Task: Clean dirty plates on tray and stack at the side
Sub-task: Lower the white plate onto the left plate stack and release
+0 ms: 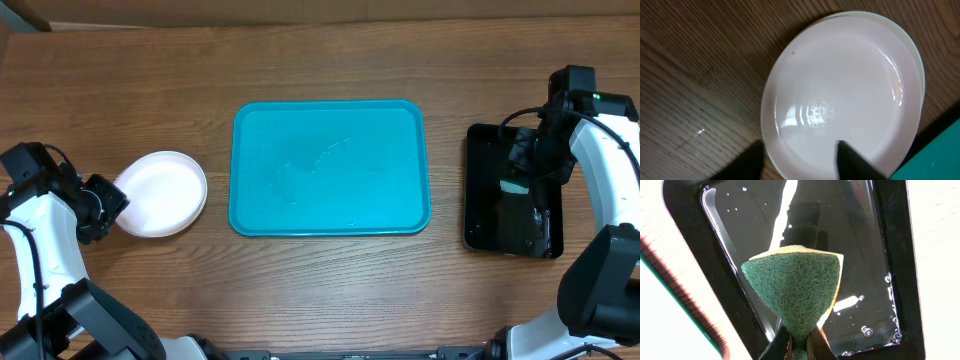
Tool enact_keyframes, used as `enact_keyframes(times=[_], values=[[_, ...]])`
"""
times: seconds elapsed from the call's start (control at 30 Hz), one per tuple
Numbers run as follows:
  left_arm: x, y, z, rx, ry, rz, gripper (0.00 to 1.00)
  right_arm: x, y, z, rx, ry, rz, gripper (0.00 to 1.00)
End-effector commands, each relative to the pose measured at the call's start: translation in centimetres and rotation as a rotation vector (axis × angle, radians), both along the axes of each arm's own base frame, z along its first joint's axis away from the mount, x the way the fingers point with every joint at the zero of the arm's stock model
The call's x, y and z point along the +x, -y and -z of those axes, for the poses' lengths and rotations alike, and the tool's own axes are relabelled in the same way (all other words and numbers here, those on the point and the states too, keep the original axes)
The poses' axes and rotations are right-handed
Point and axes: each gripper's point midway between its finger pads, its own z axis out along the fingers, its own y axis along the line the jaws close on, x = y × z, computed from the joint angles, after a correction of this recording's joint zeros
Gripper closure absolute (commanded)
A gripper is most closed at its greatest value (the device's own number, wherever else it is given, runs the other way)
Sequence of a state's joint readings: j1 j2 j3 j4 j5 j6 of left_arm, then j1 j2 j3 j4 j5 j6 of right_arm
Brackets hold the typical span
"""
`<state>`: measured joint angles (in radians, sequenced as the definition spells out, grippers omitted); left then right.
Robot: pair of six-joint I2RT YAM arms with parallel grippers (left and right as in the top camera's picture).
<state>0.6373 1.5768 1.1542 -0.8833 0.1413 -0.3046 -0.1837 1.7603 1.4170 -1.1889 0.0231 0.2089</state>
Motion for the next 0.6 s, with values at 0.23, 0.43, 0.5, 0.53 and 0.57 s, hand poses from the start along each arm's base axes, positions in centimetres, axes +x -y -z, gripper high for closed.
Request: enact_keyframes(times=[0.23, 0.43, 0.5, 0.53, 0.57], values=[[1.1, 2.0, -1.7, -0.042, 0.084, 0.094, 0.00, 0.0, -0.1, -1.1, 0.001, 0.035, -0.004, 0.96], [2.2, 8.9, -8.2, 0.035, 0.264, 0.445, 0.00, 1.1, -3.4, -1.5, 0.176, 0.105, -0.170, 0.96], [1.2, 12.5, -9.5, 0.065, 0.278, 0.635, 0.00, 2.0, -4.5, -1.9, 0.228, 0.160, -0.235, 0.96], [0.5, 13.9, -9.8, 0.075, 0.271, 0.704, 0.00, 2.4, -4.6, -2.0, 0.233, 0.178, -0.240, 0.96], [-0.2, 15.0, -9.9, 0.083, 0.252, 0.739, 0.00, 2.8, -4.5, -2.1, 0.230, 0.191, -0.237, 0.96]])
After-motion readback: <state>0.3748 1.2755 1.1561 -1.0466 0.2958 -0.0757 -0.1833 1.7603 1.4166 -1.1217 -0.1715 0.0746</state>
